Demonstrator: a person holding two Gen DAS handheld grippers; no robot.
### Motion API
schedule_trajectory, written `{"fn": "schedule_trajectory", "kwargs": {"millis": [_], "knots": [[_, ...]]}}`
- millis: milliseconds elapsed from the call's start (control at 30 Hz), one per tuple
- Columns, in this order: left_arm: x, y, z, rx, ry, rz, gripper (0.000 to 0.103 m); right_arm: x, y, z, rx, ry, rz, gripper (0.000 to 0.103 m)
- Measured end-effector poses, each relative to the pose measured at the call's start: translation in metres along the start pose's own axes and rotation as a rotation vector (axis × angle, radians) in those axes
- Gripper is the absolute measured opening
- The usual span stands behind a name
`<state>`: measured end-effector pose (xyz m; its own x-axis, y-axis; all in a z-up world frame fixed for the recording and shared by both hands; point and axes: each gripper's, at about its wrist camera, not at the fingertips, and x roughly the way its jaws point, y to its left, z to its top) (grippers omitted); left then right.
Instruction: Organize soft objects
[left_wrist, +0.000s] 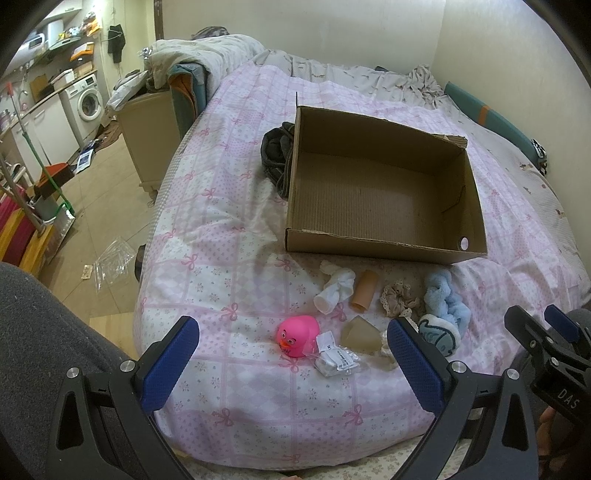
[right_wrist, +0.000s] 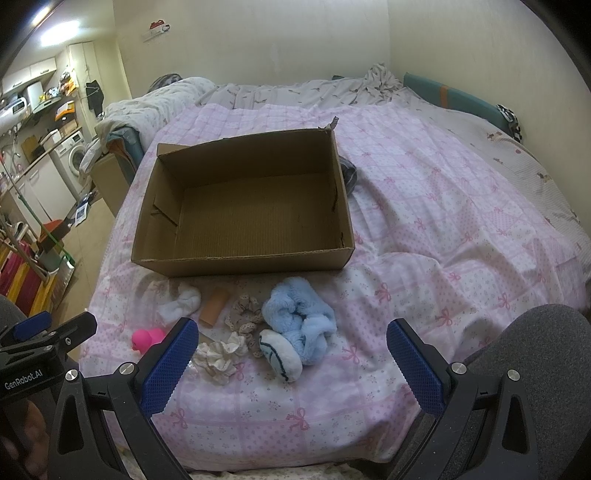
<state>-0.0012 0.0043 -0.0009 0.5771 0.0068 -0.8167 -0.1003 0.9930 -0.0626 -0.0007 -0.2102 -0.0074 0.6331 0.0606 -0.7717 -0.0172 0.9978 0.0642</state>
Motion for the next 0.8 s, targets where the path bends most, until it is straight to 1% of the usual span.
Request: {"fn": "schedule_trajectory", "kwargs": {"millis": [400, 533, 633, 733, 800], "knots": [[0.0, 0.0, -0.001, 0.003, 0.003, 0.002, 0.102, 0.0, 0.001, 0.0, -0.001, 0.001, -0.001, 0.103], [0.002, -0.006, -0.001, 0.031, 0.01, 0.011, 0.102, 0.002, 0.0, -0.002, -0.01, 0.012, -0.006, 0.103], [0.002, -0.006, 0.004, 0.029, 0.025, 0.004, 0.102, 0.004, 0.004, 0.001, -0.025, 0.022, 0.003, 0.103], [0.004, -0.005, 0.015, 0.024, 0.046, 0.02, 0.102, 0.001, 0.005, 0.009, -0.035, 0.023, 0.016, 0.103], [0.007, -0.002, 0.024, 0.018, 0.076, 0.018, 0.102, 0.0, 0.004, 0.018, -0.035, 0.024, 0.03, 0.103]]}}
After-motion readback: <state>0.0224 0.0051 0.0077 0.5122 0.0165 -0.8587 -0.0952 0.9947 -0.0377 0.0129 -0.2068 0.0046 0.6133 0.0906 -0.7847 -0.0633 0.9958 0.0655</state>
